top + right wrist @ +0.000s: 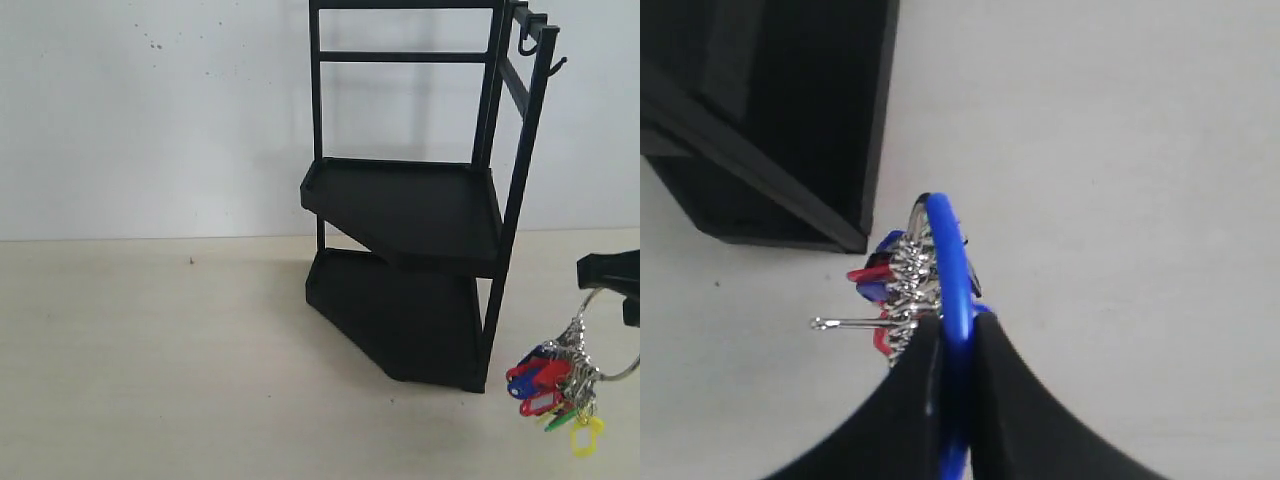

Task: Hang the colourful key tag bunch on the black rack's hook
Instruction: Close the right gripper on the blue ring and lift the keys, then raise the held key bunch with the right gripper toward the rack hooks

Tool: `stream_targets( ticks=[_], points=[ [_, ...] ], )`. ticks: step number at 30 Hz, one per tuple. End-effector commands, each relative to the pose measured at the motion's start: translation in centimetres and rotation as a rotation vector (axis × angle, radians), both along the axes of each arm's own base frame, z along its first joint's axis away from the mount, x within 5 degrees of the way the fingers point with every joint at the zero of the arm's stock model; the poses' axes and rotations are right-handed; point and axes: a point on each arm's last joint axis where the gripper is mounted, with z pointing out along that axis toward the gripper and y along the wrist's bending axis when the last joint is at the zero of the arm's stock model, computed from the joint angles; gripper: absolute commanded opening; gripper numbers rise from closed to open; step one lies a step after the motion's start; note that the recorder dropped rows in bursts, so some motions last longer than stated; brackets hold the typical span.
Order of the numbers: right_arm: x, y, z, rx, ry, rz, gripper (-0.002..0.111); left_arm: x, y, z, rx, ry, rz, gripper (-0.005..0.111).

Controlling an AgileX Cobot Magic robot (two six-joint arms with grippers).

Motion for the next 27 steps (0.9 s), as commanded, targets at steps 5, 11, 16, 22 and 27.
stream_targets(
  ticks=[5, 11, 16, 22, 27],
  points=[
    [-2.4, -0.8, 5.4, -0.067, -0.098, -0.018, 0.000, 0.0, 0.0, 0.0, 0.008, -0.007, 0.000, 0.004],
    [-2.5, 1.0, 5.5, -0.040, -0.105, 0.120, 0.000, 0.0, 0.0, 0.0, 0.008, -0.007, 0.000, 0.004],
    [-2.8, 2.2, 5.4, -0.123, -0.087, 0.309, 0.000, 0.0, 0.0, 0.0, 0.008, -0.007, 0.000, 0.004],
    [-2.8, 2.0, 5.4, -0.179, -0.082, 0.273, 0.000, 0.0, 0.0, 0.0, 0.008, -0.007, 0.000, 0.004],
    [-2.8, 1.8, 5.4, -0.193, -0.083, 0.274, 0.000, 0.0, 0.0, 0.0, 0.008, -0.007, 0.000, 0.004]
  ],
)
